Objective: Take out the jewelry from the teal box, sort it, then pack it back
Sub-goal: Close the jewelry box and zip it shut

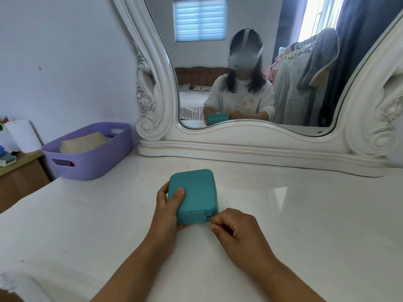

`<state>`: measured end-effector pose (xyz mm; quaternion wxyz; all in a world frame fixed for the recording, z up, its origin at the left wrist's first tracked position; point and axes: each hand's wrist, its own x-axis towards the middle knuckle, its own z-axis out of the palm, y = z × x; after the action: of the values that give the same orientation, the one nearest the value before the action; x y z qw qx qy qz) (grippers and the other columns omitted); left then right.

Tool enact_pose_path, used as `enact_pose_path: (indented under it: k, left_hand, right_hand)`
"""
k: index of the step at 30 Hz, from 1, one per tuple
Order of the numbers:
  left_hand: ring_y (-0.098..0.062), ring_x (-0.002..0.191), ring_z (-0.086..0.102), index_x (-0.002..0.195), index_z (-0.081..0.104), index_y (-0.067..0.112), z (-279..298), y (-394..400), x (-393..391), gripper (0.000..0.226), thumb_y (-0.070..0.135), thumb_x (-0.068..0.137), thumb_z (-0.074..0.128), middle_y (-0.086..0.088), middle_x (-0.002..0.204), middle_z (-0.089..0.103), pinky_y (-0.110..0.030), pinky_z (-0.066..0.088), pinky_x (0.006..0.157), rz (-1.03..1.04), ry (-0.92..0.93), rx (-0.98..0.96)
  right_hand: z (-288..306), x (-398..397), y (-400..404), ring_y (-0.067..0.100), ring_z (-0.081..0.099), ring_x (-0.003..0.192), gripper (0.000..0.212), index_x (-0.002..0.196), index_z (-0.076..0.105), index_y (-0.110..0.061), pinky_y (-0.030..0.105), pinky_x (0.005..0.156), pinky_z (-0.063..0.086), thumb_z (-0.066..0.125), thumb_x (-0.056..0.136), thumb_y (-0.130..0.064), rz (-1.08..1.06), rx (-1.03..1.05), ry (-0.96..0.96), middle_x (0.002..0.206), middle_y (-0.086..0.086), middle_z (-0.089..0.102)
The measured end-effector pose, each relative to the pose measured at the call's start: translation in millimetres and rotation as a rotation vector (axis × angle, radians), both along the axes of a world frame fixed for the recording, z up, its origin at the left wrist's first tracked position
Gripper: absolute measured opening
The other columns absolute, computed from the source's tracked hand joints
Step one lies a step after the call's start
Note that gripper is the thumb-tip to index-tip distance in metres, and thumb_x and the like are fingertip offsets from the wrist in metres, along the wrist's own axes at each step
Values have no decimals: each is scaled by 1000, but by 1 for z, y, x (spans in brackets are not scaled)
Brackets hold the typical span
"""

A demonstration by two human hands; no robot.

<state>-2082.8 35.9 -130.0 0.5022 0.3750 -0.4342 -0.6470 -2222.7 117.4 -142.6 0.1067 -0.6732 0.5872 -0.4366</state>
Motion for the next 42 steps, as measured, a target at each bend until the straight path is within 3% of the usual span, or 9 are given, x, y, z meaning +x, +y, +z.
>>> enact_pose_path:
  k: [4, 9, 12, 17, 27, 31, 34, 38, 42]
  left_hand:
    - [-17, 88, 64, 114, 39, 26, -1, 2, -1, 33, 31, 87, 56, 0, 102, 60, -34, 54, 68, 12, -34, 22]
    - [-17, 87, 67, 104, 63, 19, -1, 3, 3, 30, 27, 75, 69, -8, 106, 69, -32, 53, 70, -64, -81, -43]
    - [-23, 90, 67, 100, 69, 16, -1, 5, 4, 35, 24, 66, 71, -12, 104, 71, -36, 55, 77, -182, -75, -61]
    - [-26, 85, 69, 107, 60, 23, 2, 0, 8, 62, 40, 51, 80, -13, 102, 69, -40, 56, 74, -255, -132, -5]
    - [-15, 81, 64, 84, 66, 23, 1, 11, 13, 26, 47, 76, 66, 5, 86, 70, -26, 51, 66, 14, -548, -291]
    - [2, 113, 42, 125, 35, 43, 1, 42, 21, 94, 76, 41, 60, 27, 126, 37, -25, 40, 96, -147, -949, -508]
    - [2, 118, 25, 136, 10, 45, 1, 54, 15, 118, 82, 34, 56, 26, 122, 16, -23, 27, 104, -104, -1178, -657]
    - [0, 116, 31, 135, 12, 45, -3, 41, 30, 107, 73, 43, 59, 23, 124, 24, -21, 30, 101, -78, -1148, -734]
    - [3, 126, 33, 132, 17, 49, -6, 19, 51, 94, 56, 52, 65, 24, 137, 26, -19, 36, 102, -193, -1060, -689]
  right_hand:
    - [1, -4, 3, 11, 51, 62, 30, 70, 63, -20, 21, 59, 40, 51, 78, -46, -10, 13, 72, 63, -9, 55]
    - [13, -9, 3, 7, 38, 49, 42, 52, 40, -17, 18, 49, 31, 63, 77, -41, -254, -90, -231, 49, -8, 43]
    - [19, -15, 6, 3, 49, 70, 36, 79, 53, -26, 17, 64, 38, 63, 63, -57, -219, -39, -389, 80, -14, 54]
    - [22, -14, 13, -4, 45, 118, 99, 130, 30, -53, 16, 92, 46, 79, 44, -51, 180, 311, -382, 130, -26, 38]
    - [15, -13, 10, 7, 61, 97, 41, 113, 53, -42, 23, 81, 54, 70, 75, -42, -33, 238, -423, 109, -21, 58]
    - [15, -12, 7, 1, 59, 96, 36, 114, 55, -36, 17, 78, 50, 65, 79, -40, -111, 196, -330, 108, -19, 60]
    - [16, -10, 7, -2, 55, 99, 41, 115, 53, -34, 19, 83, 47, 65, 78, -46, -144, 202, -253, 109, -19, 58]
    - [18, -11, 9, -3, 54, 94, 68, 114, 48, -40, 16, 80, 44, 50, 57, -77, -126, 242, -108, 105, -24, 54]
    - [14, -10, 4, -1, 54, 66, 62, 109, 46, -48, 12, 61, 45, 73, 54, -59, 40, 329, -190, 90, -11, 59]
